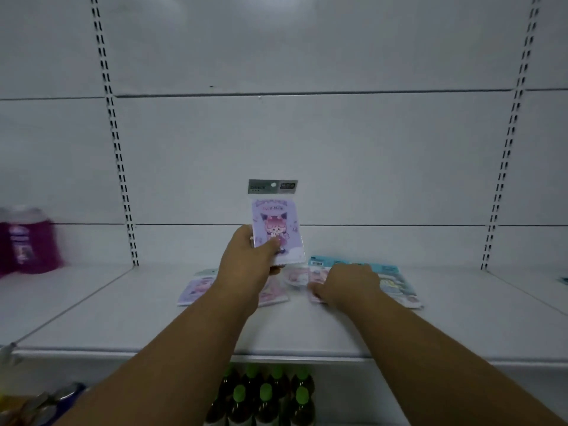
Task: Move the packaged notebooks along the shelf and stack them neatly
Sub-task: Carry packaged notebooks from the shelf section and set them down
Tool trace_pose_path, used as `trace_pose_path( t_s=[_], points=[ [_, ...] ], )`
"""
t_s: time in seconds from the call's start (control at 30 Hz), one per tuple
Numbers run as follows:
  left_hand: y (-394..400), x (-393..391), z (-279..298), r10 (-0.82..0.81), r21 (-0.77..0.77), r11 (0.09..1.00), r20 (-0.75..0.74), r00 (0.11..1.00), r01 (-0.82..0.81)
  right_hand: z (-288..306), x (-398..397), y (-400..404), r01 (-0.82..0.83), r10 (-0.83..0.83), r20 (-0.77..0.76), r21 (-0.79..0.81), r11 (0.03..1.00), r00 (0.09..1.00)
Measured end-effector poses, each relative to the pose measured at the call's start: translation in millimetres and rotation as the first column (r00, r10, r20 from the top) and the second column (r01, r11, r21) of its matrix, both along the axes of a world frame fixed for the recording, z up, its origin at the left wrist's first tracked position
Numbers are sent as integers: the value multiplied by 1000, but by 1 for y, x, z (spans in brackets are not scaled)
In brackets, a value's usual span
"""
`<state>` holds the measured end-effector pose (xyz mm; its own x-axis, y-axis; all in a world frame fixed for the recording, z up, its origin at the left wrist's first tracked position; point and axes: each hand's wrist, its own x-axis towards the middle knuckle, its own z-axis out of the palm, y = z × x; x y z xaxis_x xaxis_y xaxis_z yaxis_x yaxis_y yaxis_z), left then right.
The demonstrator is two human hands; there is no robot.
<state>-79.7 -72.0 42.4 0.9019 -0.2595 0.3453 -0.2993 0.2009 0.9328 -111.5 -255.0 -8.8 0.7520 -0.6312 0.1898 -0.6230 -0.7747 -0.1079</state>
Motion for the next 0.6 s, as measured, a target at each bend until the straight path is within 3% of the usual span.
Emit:
trace_pose_path(
  t_s=[0.17, 0.27, 0.43, 0.6],
  points=[
    [3, 11, -4, -4, 28, 1000, -9, 1000, 4, 7, 7, 12, 77, -106, 127, 214, 974, 986],
    [3, 18, -9, -17, 23, 1000, -22, 1000, 17, 12, 7, 12, 5, -108, 299, 327, 945, 948],
    [-9, 19, -18, -54, -11, 999, -84, 995, 53, 29, -16, -7, -167, -7, 603, 232, 958, 798],
    [-50, -1, -24, -55, 5, 998, -75, 996, 55, 58, -68, -41, -201, -92, 763, 281, 938, 640]
  ],
)
